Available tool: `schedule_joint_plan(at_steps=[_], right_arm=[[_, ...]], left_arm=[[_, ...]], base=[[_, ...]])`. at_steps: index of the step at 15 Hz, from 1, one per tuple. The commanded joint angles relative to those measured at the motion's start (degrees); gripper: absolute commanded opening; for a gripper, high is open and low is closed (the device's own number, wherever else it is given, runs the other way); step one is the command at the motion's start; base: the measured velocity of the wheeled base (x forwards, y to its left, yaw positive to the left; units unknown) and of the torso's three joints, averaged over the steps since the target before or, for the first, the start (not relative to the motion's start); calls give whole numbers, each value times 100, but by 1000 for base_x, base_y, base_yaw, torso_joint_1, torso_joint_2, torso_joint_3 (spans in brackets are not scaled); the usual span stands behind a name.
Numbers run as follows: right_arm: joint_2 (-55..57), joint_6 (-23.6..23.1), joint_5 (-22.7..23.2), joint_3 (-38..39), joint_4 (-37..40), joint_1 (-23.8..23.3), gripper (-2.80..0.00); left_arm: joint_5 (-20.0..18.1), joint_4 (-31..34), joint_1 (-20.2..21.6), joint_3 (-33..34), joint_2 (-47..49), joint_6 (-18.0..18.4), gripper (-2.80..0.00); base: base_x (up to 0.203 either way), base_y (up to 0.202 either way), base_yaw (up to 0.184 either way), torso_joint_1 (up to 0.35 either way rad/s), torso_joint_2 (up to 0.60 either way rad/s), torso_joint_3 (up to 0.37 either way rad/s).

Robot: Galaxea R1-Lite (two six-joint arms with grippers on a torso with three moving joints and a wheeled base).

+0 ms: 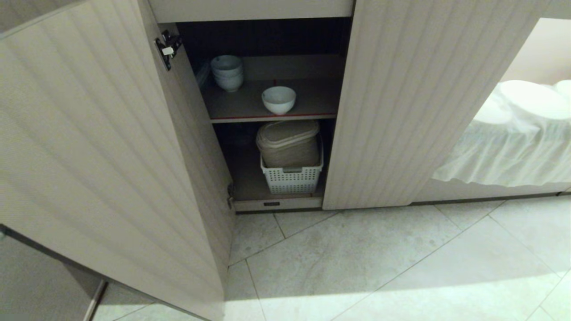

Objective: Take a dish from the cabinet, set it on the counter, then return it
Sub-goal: Close the cabinet door

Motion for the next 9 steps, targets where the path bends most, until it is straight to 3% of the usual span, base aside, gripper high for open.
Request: schedule_joint_plan(at_steps=[1, 6, 9], right_arm=[[0, 0, 0, 0, -2, 0, -280], [0, 0, 0, 0, -2, 0, -280], [0, 0, 0, 0, -2, 0, -280]], left_arm=[[-18, -20, -124, 9, 98, -22, -280], [-11, -68, -520, -117, 289, -217, -280], [-2, -626, -527, -138, 711, -271, -280]], base=[[0, 0, 0, 0, 0, 0], [0, 0, 0, 0, 0, 0], [0, 0, 0, 0, 0, 0]])
